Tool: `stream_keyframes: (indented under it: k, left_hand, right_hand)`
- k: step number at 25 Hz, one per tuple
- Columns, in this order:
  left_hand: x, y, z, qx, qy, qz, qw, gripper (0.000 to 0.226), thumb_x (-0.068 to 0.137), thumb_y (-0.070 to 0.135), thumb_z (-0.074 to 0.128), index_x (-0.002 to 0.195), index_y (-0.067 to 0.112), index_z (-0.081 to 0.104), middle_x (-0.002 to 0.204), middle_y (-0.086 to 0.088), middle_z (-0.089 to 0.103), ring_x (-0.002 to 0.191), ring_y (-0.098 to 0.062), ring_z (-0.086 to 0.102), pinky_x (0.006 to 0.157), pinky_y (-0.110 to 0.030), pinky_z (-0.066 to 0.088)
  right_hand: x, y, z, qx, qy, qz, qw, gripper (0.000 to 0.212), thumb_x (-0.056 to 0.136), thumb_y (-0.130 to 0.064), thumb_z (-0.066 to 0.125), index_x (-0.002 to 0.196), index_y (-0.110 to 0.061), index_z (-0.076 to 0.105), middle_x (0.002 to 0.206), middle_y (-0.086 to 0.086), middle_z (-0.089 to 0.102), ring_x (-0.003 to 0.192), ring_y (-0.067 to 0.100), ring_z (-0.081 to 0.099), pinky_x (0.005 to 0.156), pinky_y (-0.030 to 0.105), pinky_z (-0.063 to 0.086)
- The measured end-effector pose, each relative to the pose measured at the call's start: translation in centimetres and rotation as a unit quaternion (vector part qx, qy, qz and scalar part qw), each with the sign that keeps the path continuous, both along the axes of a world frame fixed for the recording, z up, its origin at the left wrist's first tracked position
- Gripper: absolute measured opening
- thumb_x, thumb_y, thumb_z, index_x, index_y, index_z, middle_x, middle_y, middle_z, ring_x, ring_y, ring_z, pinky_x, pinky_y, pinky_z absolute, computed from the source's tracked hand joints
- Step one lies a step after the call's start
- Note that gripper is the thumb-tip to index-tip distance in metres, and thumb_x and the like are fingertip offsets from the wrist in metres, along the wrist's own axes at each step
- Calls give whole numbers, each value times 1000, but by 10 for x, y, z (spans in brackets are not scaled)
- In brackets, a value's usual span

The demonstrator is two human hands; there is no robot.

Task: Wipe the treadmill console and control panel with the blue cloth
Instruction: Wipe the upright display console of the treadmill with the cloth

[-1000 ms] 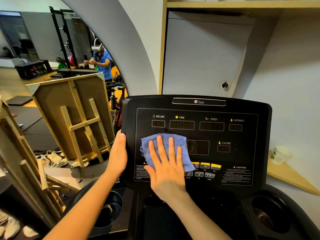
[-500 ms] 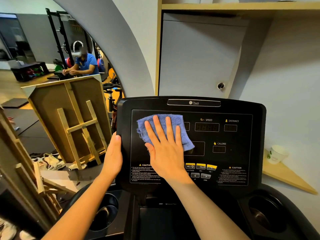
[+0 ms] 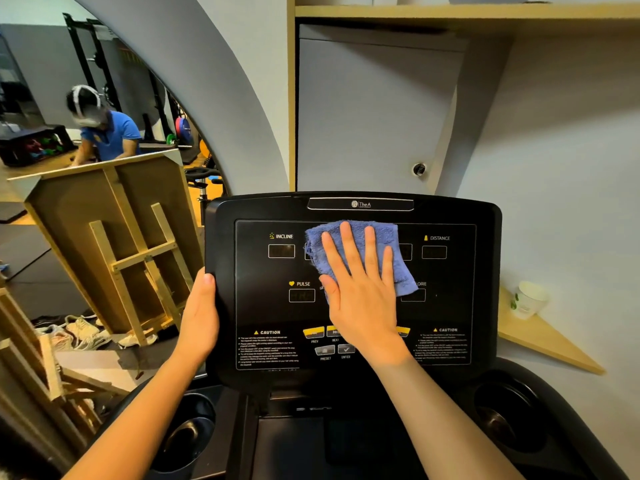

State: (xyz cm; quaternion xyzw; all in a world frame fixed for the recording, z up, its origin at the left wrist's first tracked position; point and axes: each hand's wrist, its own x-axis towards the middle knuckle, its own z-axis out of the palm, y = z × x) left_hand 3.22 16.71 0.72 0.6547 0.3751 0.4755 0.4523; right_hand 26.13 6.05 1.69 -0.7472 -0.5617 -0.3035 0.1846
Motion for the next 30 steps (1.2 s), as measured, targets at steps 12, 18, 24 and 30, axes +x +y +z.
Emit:
stream_keyframes:
  k: [12,18,24,30]
  left_hand:
    - [1,-4,2,-6,-2,0,1000,36,107,38,22,125,21,49,112,12,60,96,17,57,78,-6,42]
    - [-1,-5,3,1,13,13,1000,34,106,41,21,114,31,52,109,13,59,93,16,56,82,-19,40]
    - [2,-6,4,3,26,28,999,42,106,40,20,126,18,49,108,17,57,97,10,55,81,-14,38]
    - [3,-6,6,-8,28,41,999,39,107,42,21,118,20,51,105,10,58,98,-3,55,79,-22,39]
  right_hand:
    - [66,-37,-3,-2,21,-69,997,64,105,-54,16,163,-28,6,171,4,1,157,34,-5,125,60,9]
    - [100,-58,0,14,49,-111,993,66,104,-54,15,163,-27,3,171,7,1,157,35,-6,125,59,9]
    - [124,-82,-11,21,81,-165,983,68,104,-52,17,163,-25,-2,171,7,-7,157,35,-8,124,60,12]
    - [120,-97,-32,12,99,-175,979,67,104,-50,13,163,-21,-3,171,11,-8,156,38,-8,124,61,13]
